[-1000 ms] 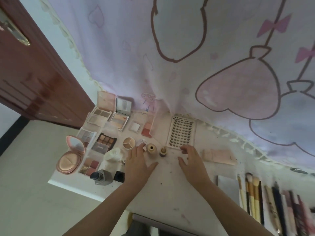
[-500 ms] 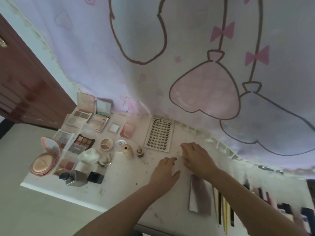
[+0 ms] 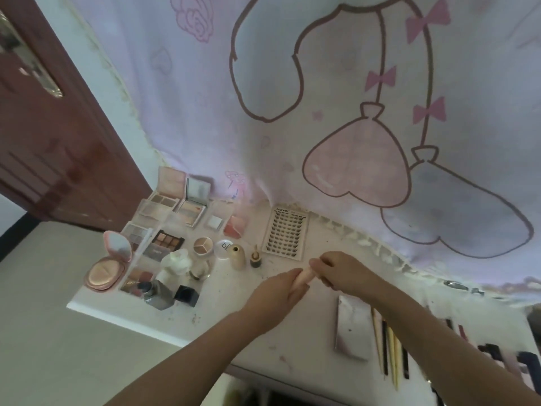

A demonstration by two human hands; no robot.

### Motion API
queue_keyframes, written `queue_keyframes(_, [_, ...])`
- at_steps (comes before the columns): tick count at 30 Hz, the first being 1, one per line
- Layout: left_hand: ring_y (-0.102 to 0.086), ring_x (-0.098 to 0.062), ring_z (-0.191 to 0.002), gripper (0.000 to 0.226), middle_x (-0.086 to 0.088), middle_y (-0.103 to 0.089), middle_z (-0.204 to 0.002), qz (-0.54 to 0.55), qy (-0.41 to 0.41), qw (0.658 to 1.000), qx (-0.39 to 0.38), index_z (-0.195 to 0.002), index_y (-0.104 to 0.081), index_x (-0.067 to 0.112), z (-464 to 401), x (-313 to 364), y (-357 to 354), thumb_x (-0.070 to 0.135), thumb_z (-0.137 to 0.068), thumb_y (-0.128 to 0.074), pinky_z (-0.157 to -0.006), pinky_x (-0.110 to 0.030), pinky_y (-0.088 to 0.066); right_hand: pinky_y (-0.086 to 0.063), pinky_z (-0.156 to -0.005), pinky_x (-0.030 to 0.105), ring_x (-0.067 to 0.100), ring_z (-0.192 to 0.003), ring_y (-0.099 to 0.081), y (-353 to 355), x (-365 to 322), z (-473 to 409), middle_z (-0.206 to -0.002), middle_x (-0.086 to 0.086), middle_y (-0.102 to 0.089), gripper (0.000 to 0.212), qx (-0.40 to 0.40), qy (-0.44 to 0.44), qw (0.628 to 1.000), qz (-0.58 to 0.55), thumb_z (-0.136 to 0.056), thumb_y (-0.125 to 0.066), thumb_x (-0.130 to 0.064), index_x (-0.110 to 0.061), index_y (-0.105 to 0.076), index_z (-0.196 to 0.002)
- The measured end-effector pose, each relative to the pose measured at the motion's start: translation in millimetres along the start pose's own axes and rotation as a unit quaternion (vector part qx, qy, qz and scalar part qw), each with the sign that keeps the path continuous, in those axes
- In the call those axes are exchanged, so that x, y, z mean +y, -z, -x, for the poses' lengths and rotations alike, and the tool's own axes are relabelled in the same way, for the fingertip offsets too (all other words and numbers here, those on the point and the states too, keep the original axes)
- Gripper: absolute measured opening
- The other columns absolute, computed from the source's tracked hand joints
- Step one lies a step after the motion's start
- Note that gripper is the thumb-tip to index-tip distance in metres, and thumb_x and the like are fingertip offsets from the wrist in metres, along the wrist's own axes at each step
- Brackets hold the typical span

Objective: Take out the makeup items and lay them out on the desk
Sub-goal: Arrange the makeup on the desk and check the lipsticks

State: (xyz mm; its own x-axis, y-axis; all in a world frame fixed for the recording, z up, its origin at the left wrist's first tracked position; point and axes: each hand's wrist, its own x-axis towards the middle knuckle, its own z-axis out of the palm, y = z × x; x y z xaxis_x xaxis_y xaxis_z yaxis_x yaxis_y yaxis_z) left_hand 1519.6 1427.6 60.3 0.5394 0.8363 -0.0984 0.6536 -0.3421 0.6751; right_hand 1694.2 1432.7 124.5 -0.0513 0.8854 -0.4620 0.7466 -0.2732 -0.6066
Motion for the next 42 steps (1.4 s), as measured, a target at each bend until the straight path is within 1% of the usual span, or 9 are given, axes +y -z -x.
queue_keyframes(4, [-0.063, -0.002, -0.07, 0.031, 0.011, -0.065, -0.084, 0.136, 0.035, 0.988, -0.06, -0.116, -0.052, 0.029, 33, -16, 30, 0.049, -0.095, -0.039, -0.071, -0.026, -0.056, -0.048, -0.054, 0.016, -0.001, -0.065, -0.061, -10, -16, 14, -0.088, -0.007, -0.064, 0.012, -0.112, 0.052, 0.99, -0.067, -0.096, -0.046, -0.036, -0.034, -0.057, -0.098])
queue_keyframes(7, [-0.063, -0.008, -0.076, 0.031, 0.009, -0.064, -0.088, 0.139, 0.032, 0.987, -0.067, -0.121, -0.046, 0.032, 55, -27, 45, 0.047, -0.094, -0.045, -0.072, -0.028, -0.056, -0.054, -0.061, 0.02, 0.006, -0.085, -0.068, -12, -27, 21, -0.107, -0.01, -0.062, 0.033, -0.169, 0.028, 0.975, -0.141, -0.092, -0.05, -0.047, -0.043, -0.05, -0.125])
queue_keyframes(10, [-0.061, -0.007, -0.074, 0.03, 0.014, -0.06, -0.082, 0.103, 0.029, 0.992, -0.063, -0.119, -0.045, 0.033, 70, -33, 54, 0.047, -0.093, -0.045, -0.065, -0.021, -0.05, -0.05, -0.052, 0.018, 0.007, -0.063, -0.067, -25, -46, 22, -0.084, -0.004, -0.072, 0.047, -0.153, -0.018, 0.982, -0.108, -0.089, -0.04, -0.064, -0.026, -0.058, -0.108])
queue_keyframes(12, [-0.06, -0.005, -0.074, 0.032, 0.016, -0.059, -0.081, 0.089, 0.029, 0.993, -0.07, -0.121, -0.046, 0.029, 80, -38, 57, 0.047, -0.094, -0.044, -0.065, -0.018, -0.048, -0.045, -0.048, 0.017, 0.004, -0.055, -0.062, -38, -54, 22, -0.075, -0.002, -0.072, 0.037, -0.16, -0.014, 0.985, -0.054, -0.093, -0.043, -0.054, -0.021, -0.059, -0.095])
queue_keyframes(15, [-0.064, -0.01, -0.074, 0.032, 0.008, -0.065, -0.086, 0.16, 0.077, 0.978, -0.106, -0.119, -0.052, 0.02, 95, -48, 59, 0.04, -0.097, -0.042, -0.069, -0.02, -0.054, -0.048, -0.055, 0.014, 0.003, -0.068, -0.065, -51, -55, 22, -0.089, -0.004, -0.07, 0.009, -0.162, 0.035, 0.986, -0.025, -0.091, -0.057, -0.033, -0.029, -0.055, -0.099])
queue_keyframes(22, [-0.064, -0.023, -0.096, 0.024, -0.01, -0.066, -0.105, 0.366, 0.268, 0.889, -0.06, -0.109, -0.056, 0.016, 119, -77, 64, 0.033, -0.099, -0.042, -0.084, -0.033, -0.055, -0.05, -0.06, 0.016, 0.011, -0.085, -0.062, -73, -41, 12, -0.098, -0.002, -0.063, 0.017, -0.035, 0.006, 0.993, -0.116, -0.091, -0.057, -0.026, -0.023, -0.057, -0.108])
queue_keyframes(27, [-0.054, -0.019, -0.093, 0.025, -0.006, -0.058, -0.104, 0.19, 0.294, 0.936, 0.035, -0.112, -0.054, 0.007, 88, -80, 51, 0.025, -0.096, -0.047, -0.079, -0.031, -0.043, -0.049, -0.058, 0.019, 0.012, -0.08, -0.059, -125, -32, -11, -0.093, 0.001, -0.061, 0.023, 0.014, -0.086, 0.979, -0.182, -0.092, -0.058, -0.025, -0.017, -0.053, -0.113])
queue_keyframes(33, [-0.056, -0.019, -0.09, 0.012, -0.004, -0.056, -0.1, 0.137, 0.281, 0.94, 0.135, -0.106, -0.042, 0.012, 71, -83, 28, 0.017, -0.096, -0.047, -0.07, -0.02, -0.036, -0.049, -0.068, 0.027, 0.021, -0.079, -0.06, -163, -35, -34, -0.097, 0.008, -0.065, 0.025, 0.087, -0.122, 0.972, -0.181, -0.092, -0.058, -0.028, -0.014, -0.049, -0.111])
queue_keyframes(42, [-0.036, -0.022, -0.128, 0.04, -0.011, -0.036, -0.139, -0.004, 0.23, 0.963, 0.142, -0.134, -0.037, 0.006, 76, -83, 9, 0.018, -0.097, -0.044, -0.105, -0.032, -0.037, -0.051, -0.088, 0.034, 0.021, -0.097, -0.056, -157, -28, -29, -0.116, 0.008, -0.051, 0.036, 0.121, -0.099, 0.98, -0.126, -0.093, -0.055, -0.025, -0.015, -0.047, -0.127])
